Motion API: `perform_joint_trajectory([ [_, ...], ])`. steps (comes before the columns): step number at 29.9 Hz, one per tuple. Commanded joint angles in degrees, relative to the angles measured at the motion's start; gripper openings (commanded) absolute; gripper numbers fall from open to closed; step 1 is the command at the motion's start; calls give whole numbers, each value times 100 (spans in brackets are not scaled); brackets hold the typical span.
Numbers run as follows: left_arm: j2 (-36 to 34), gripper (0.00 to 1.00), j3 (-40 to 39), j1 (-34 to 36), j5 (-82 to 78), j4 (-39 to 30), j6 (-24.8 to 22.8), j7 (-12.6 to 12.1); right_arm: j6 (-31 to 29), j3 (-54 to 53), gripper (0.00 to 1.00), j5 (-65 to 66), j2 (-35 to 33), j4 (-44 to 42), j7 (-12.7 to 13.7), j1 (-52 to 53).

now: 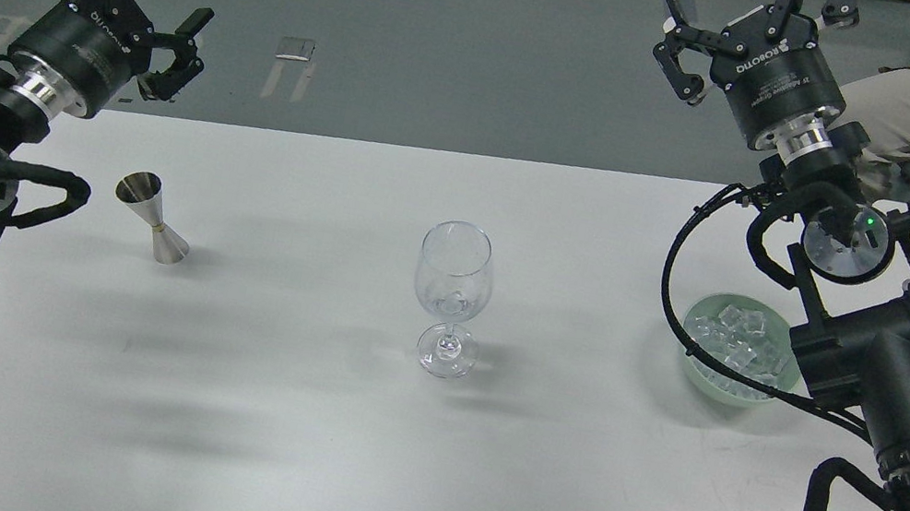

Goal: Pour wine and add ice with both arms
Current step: 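Open the left gripper and lift it away from the jigger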

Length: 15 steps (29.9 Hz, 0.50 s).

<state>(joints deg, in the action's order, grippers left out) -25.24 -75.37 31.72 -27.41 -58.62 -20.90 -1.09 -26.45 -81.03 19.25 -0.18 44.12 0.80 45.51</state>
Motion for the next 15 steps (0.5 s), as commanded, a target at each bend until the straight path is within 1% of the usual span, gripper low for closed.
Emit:
perform_joint_trajectory([
  [1,-43,97,5,1,-141,35,7,145,0,-1,100,0,9,0,8,-7],
  [5,-60,97,154,-16,-203,167,24,162,0,-1,100,0,0,-9,0,2],
  [9,-52,97,365,-51,-194,202,112,83,0,-1,100,0,0,-9,8,2],
  [15,19,97,295,-52,-89,387,218,66,9,-1,100,0,0,-9,8,2],
])
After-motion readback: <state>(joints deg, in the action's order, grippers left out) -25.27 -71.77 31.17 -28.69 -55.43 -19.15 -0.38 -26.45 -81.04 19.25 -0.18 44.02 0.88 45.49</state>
